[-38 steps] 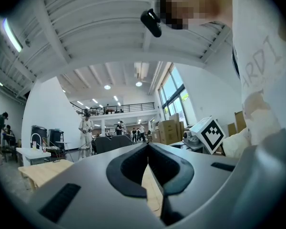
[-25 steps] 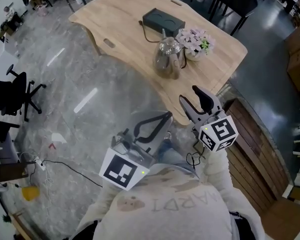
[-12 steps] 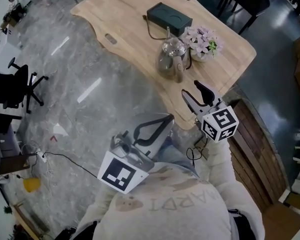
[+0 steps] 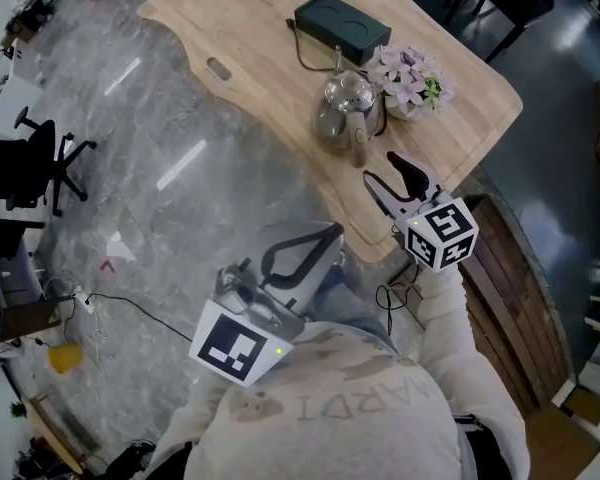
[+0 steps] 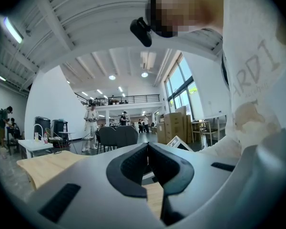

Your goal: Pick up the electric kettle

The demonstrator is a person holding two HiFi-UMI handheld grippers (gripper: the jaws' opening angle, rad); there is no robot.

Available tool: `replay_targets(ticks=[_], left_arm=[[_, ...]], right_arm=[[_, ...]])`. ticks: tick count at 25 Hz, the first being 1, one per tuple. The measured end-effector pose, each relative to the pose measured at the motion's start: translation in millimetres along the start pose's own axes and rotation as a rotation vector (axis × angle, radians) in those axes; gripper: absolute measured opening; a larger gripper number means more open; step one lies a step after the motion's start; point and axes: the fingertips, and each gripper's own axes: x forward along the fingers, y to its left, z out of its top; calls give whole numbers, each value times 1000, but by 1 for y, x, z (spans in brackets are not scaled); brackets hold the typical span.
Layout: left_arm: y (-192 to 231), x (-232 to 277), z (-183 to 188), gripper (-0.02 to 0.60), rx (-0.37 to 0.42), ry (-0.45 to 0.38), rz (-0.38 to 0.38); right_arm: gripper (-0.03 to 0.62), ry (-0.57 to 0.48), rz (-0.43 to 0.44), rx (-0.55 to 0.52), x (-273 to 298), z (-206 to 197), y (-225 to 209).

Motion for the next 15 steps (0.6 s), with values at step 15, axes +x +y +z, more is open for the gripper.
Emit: replay_targets(ticks=[15], left_arm=[[18, 19, -15, 14, -23, 48, 26]], right_arm=[[213, 100, 148, 3, 36, -24, -14]])
